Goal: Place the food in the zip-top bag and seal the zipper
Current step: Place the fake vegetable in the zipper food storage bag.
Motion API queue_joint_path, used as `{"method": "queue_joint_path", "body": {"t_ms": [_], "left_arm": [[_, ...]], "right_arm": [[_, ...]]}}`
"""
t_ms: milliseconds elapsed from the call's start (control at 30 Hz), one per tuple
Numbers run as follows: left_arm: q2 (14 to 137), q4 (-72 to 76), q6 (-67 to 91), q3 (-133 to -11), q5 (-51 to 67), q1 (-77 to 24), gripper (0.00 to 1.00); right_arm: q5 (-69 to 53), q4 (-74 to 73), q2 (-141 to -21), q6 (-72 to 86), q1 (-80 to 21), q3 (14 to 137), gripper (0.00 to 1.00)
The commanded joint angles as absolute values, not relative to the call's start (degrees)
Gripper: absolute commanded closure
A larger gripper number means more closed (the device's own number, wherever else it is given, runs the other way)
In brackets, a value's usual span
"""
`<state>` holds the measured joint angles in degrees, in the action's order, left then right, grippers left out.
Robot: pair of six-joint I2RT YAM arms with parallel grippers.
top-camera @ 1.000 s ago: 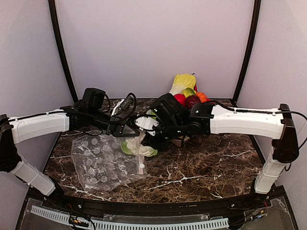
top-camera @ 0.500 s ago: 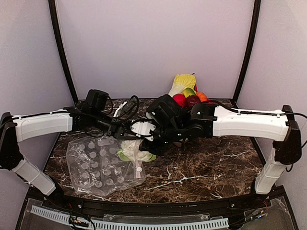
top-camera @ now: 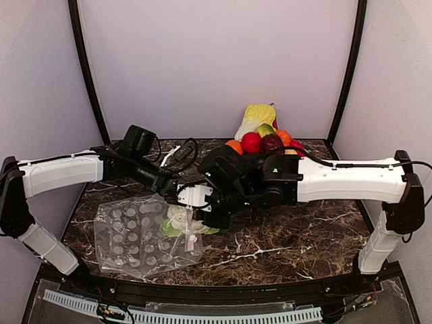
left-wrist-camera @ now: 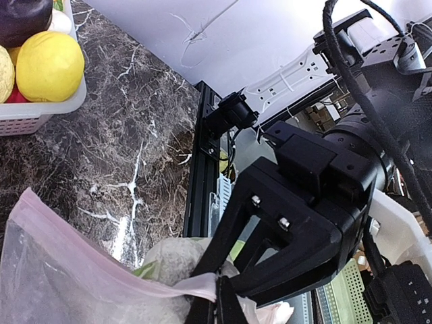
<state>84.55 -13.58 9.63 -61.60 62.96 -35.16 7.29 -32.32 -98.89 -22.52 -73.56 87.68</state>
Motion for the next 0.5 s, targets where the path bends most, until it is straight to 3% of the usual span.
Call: {"method": "queue_joint_path", "body": {"t_ms": [0,467], "left_arm": [[86.30,-14.32,7.89,-62.43,61.37,-35.69,0.99],[86.39,-12.08,8.89,-61.14,60.88,-36.65,0.99]], "right_arm": [[9.37,-24.70,-99.45,-22.68,-74.60,89.56,0.86],[7.67,-25.76,-101.09,-8.06,-65.99,89.36,0.70]]}}
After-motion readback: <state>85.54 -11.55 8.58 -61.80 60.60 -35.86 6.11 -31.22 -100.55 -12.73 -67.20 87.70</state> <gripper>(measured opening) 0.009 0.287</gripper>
